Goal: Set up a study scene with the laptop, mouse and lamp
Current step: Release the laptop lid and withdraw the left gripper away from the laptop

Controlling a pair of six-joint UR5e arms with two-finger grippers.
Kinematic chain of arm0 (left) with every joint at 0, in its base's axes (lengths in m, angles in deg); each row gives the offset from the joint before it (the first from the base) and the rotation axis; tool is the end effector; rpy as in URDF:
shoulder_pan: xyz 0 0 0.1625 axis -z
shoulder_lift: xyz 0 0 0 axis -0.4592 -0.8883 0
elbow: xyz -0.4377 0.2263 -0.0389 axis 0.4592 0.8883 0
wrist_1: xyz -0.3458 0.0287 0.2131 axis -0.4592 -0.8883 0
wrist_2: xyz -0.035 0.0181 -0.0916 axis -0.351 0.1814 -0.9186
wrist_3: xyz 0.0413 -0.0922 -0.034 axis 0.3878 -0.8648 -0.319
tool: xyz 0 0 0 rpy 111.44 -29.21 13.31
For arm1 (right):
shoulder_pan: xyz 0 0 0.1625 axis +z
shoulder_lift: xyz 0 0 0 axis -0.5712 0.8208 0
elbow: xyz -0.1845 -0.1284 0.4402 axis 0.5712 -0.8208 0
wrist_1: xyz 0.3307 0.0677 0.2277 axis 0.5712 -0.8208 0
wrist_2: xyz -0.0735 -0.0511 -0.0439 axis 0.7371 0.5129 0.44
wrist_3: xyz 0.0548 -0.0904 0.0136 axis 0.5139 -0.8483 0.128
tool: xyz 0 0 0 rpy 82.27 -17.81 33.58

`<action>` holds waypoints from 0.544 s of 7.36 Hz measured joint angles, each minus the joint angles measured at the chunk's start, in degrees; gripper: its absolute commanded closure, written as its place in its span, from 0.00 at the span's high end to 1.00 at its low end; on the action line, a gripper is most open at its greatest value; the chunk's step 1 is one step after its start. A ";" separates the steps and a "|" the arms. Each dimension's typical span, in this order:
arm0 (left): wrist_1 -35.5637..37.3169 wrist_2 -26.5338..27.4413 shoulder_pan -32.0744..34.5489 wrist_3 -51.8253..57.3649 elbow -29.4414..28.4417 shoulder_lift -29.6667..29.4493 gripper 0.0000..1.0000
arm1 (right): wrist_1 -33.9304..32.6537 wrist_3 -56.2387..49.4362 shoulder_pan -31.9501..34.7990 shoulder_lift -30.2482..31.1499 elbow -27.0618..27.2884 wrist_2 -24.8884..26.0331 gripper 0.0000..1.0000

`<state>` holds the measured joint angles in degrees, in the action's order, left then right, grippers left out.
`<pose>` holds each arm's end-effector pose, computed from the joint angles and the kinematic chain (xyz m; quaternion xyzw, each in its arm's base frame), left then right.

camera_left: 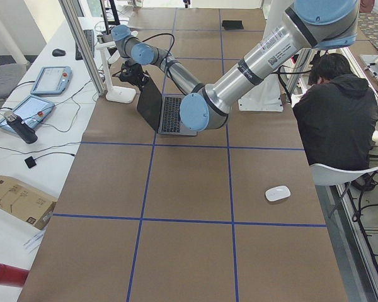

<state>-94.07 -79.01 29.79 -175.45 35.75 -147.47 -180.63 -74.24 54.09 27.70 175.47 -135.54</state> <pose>0.3984 -0.7284 0.2461 -0.3124 0.2945 -0.6108 0.6653 0.0386 -0.4705 0.7039 -0.0858 -0.4461 0.0756 0.8877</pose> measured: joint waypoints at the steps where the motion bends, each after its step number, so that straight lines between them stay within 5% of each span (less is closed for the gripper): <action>1: -0.61 0.05 0.00 0.02 -0.15 0.12 1.00 | 0.00 0.00 -0.04 -0.01 0.02 0.02 1.00; 4: -1.27 2.25 0.13 0.77 0.99 0.69 1.00 | 0.08 -0.10 -0.28 -0.71 0.18 0.09 1.00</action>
<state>-95.34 -76.75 29.92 -174.68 36.74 -146.77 -180.56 -74.34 53.82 26.99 175.65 -135.45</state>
